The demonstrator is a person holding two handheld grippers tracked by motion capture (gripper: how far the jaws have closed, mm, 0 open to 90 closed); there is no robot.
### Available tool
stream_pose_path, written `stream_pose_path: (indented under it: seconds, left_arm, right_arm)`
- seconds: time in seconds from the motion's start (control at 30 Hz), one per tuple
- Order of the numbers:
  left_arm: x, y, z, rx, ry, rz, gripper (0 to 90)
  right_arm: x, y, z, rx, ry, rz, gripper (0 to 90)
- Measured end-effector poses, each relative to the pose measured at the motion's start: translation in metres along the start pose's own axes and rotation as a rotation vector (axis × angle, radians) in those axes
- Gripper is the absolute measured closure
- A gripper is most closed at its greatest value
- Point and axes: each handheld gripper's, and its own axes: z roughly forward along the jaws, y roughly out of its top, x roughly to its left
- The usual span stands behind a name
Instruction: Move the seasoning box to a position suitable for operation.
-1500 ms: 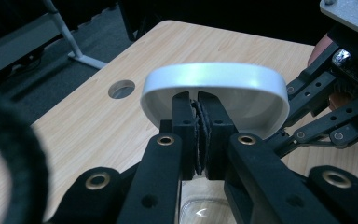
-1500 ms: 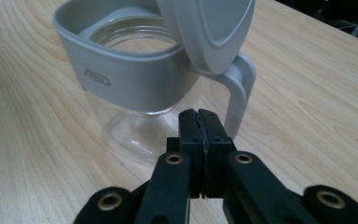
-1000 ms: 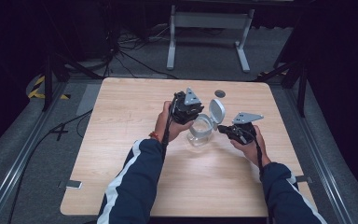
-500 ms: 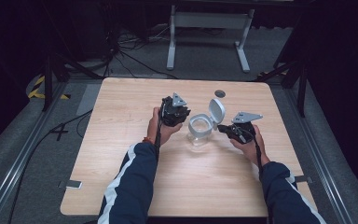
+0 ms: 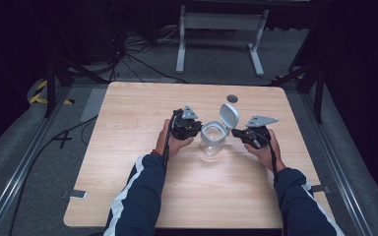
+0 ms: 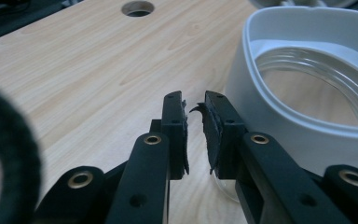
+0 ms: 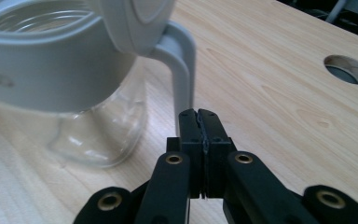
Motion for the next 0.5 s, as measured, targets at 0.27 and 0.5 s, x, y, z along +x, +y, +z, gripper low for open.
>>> stream_pose_path:
  seconds: [0.27, 0.5]
  left_arm:
    - [-0.021, -0.004, -0.007, -0.027, -0.050, 0.044, 78.3]
    - [-0.045, -0.001, -0.011, -0.024, -0.090, 0.111, 79.3]
  right_arm:
    - [0.000, 0.000, 0.001, -0.012, 0.027, 0.001, 89.9]
    - [0.002, 0.002, 0.000, -0.009, 0.024, -0.010, 89.9]
